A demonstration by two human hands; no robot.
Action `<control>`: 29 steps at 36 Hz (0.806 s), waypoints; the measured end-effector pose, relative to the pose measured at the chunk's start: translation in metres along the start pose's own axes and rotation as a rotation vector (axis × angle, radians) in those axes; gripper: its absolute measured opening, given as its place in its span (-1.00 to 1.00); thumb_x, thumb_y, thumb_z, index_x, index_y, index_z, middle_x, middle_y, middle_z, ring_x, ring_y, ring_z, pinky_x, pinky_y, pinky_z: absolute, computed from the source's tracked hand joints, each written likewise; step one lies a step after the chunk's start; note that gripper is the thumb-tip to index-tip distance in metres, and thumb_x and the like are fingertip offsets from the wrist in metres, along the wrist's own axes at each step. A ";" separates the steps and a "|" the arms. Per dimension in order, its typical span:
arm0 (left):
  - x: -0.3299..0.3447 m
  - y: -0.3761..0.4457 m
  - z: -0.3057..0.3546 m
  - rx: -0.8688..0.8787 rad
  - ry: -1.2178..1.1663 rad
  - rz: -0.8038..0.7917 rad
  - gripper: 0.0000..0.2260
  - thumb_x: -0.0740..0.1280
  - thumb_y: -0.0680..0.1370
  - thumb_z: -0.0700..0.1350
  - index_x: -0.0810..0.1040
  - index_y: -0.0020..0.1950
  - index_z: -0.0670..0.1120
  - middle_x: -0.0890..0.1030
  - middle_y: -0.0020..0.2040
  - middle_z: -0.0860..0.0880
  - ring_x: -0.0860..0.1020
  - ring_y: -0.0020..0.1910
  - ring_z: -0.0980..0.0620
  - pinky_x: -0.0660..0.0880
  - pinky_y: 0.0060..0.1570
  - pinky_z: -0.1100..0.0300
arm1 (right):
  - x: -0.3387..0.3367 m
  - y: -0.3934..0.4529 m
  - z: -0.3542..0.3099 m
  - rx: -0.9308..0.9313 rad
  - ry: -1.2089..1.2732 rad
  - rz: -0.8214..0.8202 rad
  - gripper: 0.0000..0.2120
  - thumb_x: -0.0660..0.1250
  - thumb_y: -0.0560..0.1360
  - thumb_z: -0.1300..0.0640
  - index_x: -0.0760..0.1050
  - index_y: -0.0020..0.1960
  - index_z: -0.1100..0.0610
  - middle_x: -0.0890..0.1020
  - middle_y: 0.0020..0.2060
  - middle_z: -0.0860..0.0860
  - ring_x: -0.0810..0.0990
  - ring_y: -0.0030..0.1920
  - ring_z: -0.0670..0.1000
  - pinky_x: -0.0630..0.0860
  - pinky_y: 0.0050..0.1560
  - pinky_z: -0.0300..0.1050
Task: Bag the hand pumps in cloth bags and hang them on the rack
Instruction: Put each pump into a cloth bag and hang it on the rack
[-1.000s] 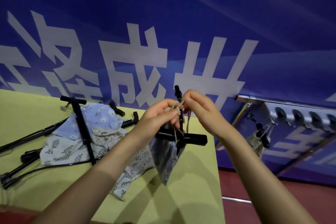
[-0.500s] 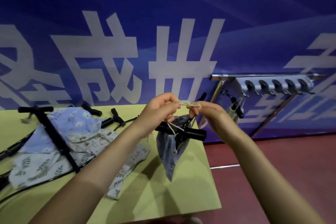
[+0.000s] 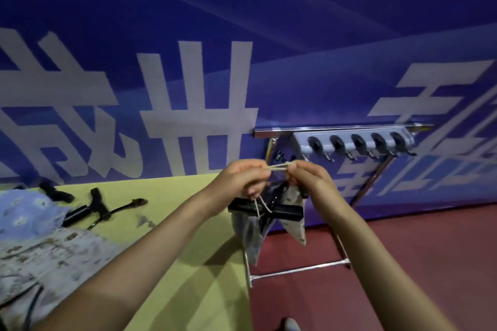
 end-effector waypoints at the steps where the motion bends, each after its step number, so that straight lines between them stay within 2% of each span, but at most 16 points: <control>1: 0.010 0.013 -0.005 0.009 -0.062 0.002 -0.78 0.22 0.51 -0.12 0.40 -0.35 -0.03 0.29 -0.51 0.04 0.29 -0.48 0.06 0.50 -0.04 0.09 | -0.015 0.004 0.008 0.003 0.010 0.010 -0.80 0.27 0.51 0.18 0.45 -0.29 0.18 0.50 -0.48 -0.13 0.41 -0.42 -0.23 0.35 -0.30 -0.43; 3: 0.032 0.046 -0.024 0.013 -0.206 0.023 -0.81 0.21 0.54 -0.13 0.36 -0.28 -0.09 0.27 -0.49 0.02 0.29 -0.51 0.06 0.52 0.09 0.03 | -0.053 0.013 0.027 0.011 0.011 0.023 -0.81 0.25 0.48 0.07 0.48 -0.25 0.15 0.53 -0.38 -0.07 0.46 -0.30 -0.15 0.39 -0.16 -0.34; 4: 0.043 0.062 -0.035 0.000 -0.265 0.034 -0.82 0.21 0.54 -0.13 0.35 -0.26 -0.10 0.25 -0.49 0.02 0.26 -0.52 0.08 0.54 0.06 0.04 | -0.073 0.017 0.038 0.022 -0.005 0.024 -0.80 0.25 0.50 0.06 0.48 -0.25 0.12 0.52 -0.36 -0.06 0.45 -0.27 -0.13 0.39 -0.12 -0.31; 6: 0.063 0.095 -0.056 -0.024 -0.325 0.075 -0.83 0.21 0.56 -0.14 0.36 -0.24 -0.11 0.23 -0.50 0.04 0.20 -0.55 0.12 0.55 -0.14 0.16 | -0.110 0.026 0.054 0.036 -0.043 0.020 -0.74 0.24 0.60 0.15 0.46 -0.27 0.09 0.48 -0.38 -0.10 0.42 -0.29 -0.15 0.37 -0.15 -0.31; 8: 0.083 0.128 -0.078 -0.072 -0.368 0.146 -0.81 0.20 0.59 -0.16 0.38 -0.23 -0.12 0.20 -0.51 0.07 0.17 -0.59 0.15 0.45 -0.34 0.26 | -0.149 0.034 0.071 0.069 -0.061 0.017 -0.72 0.18 0.62 0.21 0.42 -0.27 0.12 0.42 -0.39 -0.06 0.37 -0.33 -0.16 0.34 -0.21 -0.31; 10: 0.098 0.153 -0.101 -0.139 -0.406 0.229 -0.79 0.14 0.62 -0.18 0.39 -0.22 -0.11 0.19 -0.52 0.08 0.15 -0.62 0.17 0.39 -0.42 0.29 | -0.180 0.043 0.089 0.114 -0.056 0.016 -0.72 0.17 0.63 0.21 0.41 -0.26 0.13 0.40 -0.39 -0.05 0.35 -0.37 -0.16 0.33 -0.25 -0.31; 13: 0.112 0.183 -0.134 -0.223 -0.457 0.332 -0.77 0.11 0.64 -0.17 0.39 -0.21 -0.11 0.22 -0.54 0.09 0.16 -0.63 0.18 0.36 -0.39 0.26 | -0.212 0.057 0.117 0.173 -0.057 0.016 -0.74 0.18 0.63 0.22 0.43 -0.24 0.14 0.42 -0.42 -0.10 0.36 -0.40 -0.19 0.33 -0.28 -0.33; 19: 0.109 0.229 -0.180 -0.345 -0.426 0.490 -0.75 0.09 0.65 -0.18 0.38 -0.22 -0.11 0.29 -0.55 0.09 0.22 -0.60 0.15 0.35 -0.27 0.22 | -0.248 0.092 0.174 0.248 -0.187 -0.022 -0.75 0.21 0.62 0.17 0.50 -0.23 0.12 0.46 -0.40 -0.04 0.37 -0.36 -0.08 0.34 -0.23 -0.19; 24: 0.100 0.243 -0.200 -0.412 -0.422 0.599 -0.73 0.09 0.65 -0.19 0.38 -0.24 -0.11 0.36 -0.57 0.08 0.32 -0.59 0.14 0.34 -0.28 0.22 | -0.248 0.111 0.209 0.306 -0.200 -0.028 -0.72 0.20 0.62 0.14 0.49 -0.25 0.11 0.47 -0.39 -0.01 0.37 -0.36 -0.04 0.33 -0.28 -0.20; 29: 0.098 0.248 -0.208 -0.433 -0.367 0.642 -0.74 0.12 0.64 -0.19 0.42 -0.24 -0.11 0.41 -0.50 0.05 0.33 -0.45 0.08 0.33 -0.31 0.26 | -0.250 0.117 0.218 0.299 -0.190 0.037 -0.75 0.18 0.63 0.18 0.47 -0.21 0.14 0.47 -0.36 0.01 0.39 -0.34 -0.06 0.33 -0.34 -0.33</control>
Point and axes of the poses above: each hand's wrist, its own y-axis towards the middle knuckle, its own x-axis out of the palm, z = x × y, the point moved 10 cm from there along y, towards the middle knuckle
